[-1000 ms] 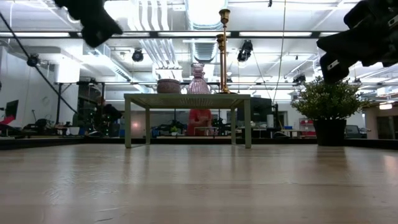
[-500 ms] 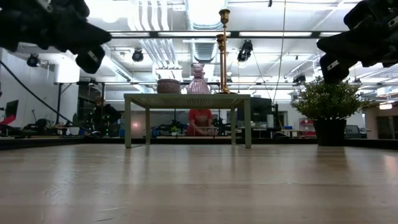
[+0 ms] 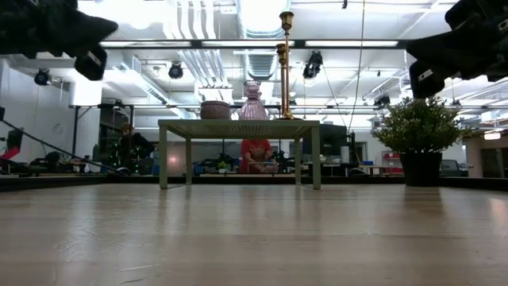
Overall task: Pick & Place candle stick holders
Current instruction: Return to Home Position
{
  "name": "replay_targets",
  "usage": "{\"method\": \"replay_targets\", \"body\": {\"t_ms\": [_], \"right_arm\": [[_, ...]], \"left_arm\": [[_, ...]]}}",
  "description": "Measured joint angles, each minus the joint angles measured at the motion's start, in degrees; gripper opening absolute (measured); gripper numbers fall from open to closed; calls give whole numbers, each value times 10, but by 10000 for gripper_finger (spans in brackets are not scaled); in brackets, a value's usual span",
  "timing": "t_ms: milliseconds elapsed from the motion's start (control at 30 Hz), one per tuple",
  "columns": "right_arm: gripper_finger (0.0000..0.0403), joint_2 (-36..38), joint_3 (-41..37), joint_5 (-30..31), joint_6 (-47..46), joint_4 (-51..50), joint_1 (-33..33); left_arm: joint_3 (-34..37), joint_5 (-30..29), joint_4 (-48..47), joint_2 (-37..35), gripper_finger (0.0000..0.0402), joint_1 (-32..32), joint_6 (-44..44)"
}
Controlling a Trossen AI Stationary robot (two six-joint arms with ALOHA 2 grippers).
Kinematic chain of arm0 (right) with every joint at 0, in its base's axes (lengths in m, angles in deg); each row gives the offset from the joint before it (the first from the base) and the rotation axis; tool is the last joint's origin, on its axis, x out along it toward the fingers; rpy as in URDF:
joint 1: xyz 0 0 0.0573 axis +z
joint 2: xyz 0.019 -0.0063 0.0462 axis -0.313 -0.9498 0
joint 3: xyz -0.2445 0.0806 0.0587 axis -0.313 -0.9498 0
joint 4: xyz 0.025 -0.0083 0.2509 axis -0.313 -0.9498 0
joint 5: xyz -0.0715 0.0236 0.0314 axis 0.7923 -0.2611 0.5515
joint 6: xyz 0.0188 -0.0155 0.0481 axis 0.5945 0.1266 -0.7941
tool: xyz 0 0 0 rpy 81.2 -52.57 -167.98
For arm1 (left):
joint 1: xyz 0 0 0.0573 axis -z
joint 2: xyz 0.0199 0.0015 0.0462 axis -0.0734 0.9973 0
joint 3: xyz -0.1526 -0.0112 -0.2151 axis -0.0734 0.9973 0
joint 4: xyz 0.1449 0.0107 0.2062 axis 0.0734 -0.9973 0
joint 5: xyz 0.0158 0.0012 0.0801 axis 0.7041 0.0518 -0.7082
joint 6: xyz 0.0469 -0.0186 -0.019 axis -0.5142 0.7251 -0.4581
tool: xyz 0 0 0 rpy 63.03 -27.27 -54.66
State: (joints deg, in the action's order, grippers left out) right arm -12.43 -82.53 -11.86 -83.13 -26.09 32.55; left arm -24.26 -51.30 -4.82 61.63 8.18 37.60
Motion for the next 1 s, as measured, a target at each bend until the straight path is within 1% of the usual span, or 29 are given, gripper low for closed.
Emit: {"method": "replay_targets", "body": {"t_ms": [167, 300, 400, 600, 667, 833, 1000], "right_arm": [[8, 35, 0, 0, 23, -4, 0], [8, 66, 0, 0, 29, -31, 0], [8, 78, 0, -1, 12, -63, 0], [8, 72, 0, -1, -97, -128, 0], [8, 65, 0, -1, -118, -144, 0], [8, 53, 0, -1, -122, -173, 0], [8, 45, 0, 0, -114, -178, 0]], "left_arm": [[0, -11, -38, -70, 12, 0, -15], [4, -14, -51, -65, 12, 0, -15], [28, -14, -52, -65, 12, 0, -1], [82, -13, 1, -68, 12, 0, 3], [100, -12, 25, -69, 12, 0, 3], [102, -10, 23, -66, 12, 0, 3], [102, 0, 18, -62, 12, 0, 8]]}}
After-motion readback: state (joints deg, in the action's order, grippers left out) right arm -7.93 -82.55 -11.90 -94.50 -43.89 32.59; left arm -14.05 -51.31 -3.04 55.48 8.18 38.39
